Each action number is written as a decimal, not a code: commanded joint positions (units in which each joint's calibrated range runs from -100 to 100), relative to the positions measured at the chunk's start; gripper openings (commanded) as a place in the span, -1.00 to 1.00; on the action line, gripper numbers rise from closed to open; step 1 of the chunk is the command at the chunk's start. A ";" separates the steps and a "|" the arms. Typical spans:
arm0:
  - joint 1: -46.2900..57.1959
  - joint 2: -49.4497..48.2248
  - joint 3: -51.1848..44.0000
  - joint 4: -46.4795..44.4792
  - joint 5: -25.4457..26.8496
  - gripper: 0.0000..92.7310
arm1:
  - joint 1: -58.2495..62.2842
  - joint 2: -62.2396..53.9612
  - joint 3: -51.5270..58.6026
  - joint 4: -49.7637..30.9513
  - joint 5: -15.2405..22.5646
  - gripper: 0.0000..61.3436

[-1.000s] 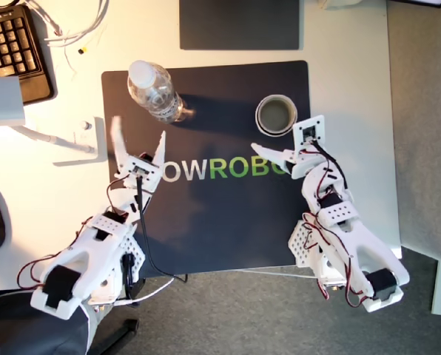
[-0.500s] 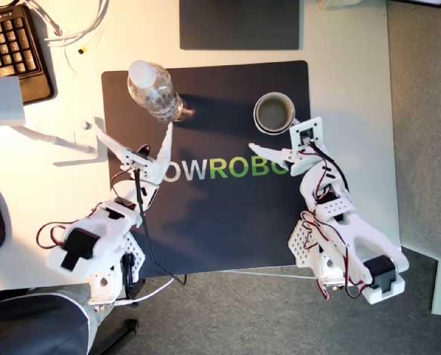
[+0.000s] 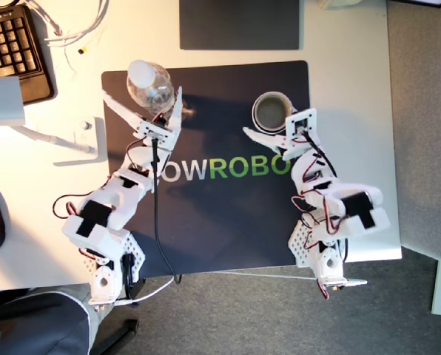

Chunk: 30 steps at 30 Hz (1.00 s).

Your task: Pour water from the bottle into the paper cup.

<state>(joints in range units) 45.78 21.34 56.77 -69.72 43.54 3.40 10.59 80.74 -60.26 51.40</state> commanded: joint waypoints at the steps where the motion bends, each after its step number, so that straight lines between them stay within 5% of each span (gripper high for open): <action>1: -1.02 -2.14 -3.48 0.51 -0.63 0.54 | 0.97 4.48 -6.00 -5.26 -0.34 0.68; 3: -0.63 -2.58 -2.75 0.51 -1.32 -0.10 | 1.33 5.68 -7.36 -5.26 -0.63 0.68; 7: -0.63 -4.92 -0.39 0.35 -2.69 -0.91 | 1.68 7.49 -8.82 -6.33 -0.88 0.61; 10: -0.76 -6.40 0.61 0.43 -2.93 -1.00 | 1.80 9.21 -10.09 -6.73 -1.47 0.52; 17: -0.50 -14.83 2.34 5.73 -7.28 -1.00 | 1.68 9.81 -10.27 -6.98 -1.56 -0.06; 22: -0.36 -38.28 -5.84 35.30 -15.97 -1.00 | 1.33 9.64 -11.18 -7.14 -2.15 -0.64; 30: -1.02 -47.41 -26.29 64.14 -24.66 -1.00 | -0.71 1.31 -21.36 -13.68 2.15 -0.72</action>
<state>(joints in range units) 45.69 -16.90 45.36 -13.96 22.05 4.50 19.74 67.60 -68.05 51.26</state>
